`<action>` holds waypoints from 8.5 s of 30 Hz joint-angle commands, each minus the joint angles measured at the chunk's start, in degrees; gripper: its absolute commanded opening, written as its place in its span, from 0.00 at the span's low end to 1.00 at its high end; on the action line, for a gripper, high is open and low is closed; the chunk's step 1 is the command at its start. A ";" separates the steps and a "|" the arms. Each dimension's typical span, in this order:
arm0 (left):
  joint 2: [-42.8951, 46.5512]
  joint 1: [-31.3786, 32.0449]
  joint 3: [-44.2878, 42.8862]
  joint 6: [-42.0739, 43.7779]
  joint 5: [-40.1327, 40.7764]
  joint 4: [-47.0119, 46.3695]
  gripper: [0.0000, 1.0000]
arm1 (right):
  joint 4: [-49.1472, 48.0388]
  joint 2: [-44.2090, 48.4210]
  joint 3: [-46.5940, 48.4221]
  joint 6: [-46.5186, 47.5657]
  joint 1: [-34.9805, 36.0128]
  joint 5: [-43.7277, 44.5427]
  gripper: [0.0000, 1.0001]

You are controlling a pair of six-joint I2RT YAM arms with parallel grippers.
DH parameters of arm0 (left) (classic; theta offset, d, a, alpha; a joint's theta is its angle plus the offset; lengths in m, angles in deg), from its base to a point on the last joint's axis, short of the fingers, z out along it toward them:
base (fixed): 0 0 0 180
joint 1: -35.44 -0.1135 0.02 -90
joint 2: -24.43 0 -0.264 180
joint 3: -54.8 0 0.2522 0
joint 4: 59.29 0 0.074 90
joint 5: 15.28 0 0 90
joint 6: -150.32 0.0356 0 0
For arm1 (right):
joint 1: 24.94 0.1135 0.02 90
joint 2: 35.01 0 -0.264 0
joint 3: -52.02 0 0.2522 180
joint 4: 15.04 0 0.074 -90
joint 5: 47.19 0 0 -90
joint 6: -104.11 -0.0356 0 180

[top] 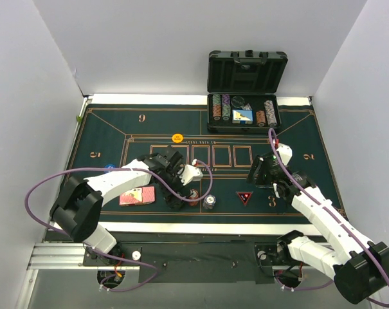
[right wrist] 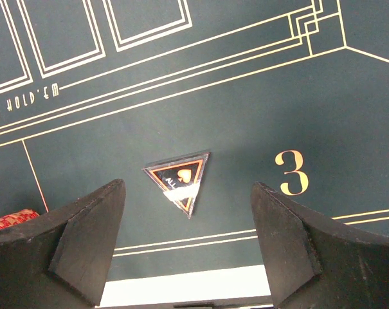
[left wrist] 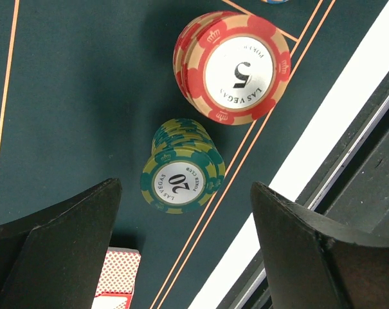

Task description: Distribute texas hold em gaming equipment

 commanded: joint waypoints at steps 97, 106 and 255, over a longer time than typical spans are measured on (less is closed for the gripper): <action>-30.68 -21.99 -38.84 0.58 8.78 -1.49 0.91 | 1.37 2.77 -3.13 -0.94 -3.88 -3.12 0.70; -16.45 -22.25 -32.68 2.43 2.19 3.95 0.94 | 1.99 4.00 -2.61 -0.67 -3.88 -3.03 0.70; -49.23 15.45 -72.50 -1.61 3.94 11.78 0.80 | 16.67 32.65 -0.32 -5.42 -12.93 -2.33 0.73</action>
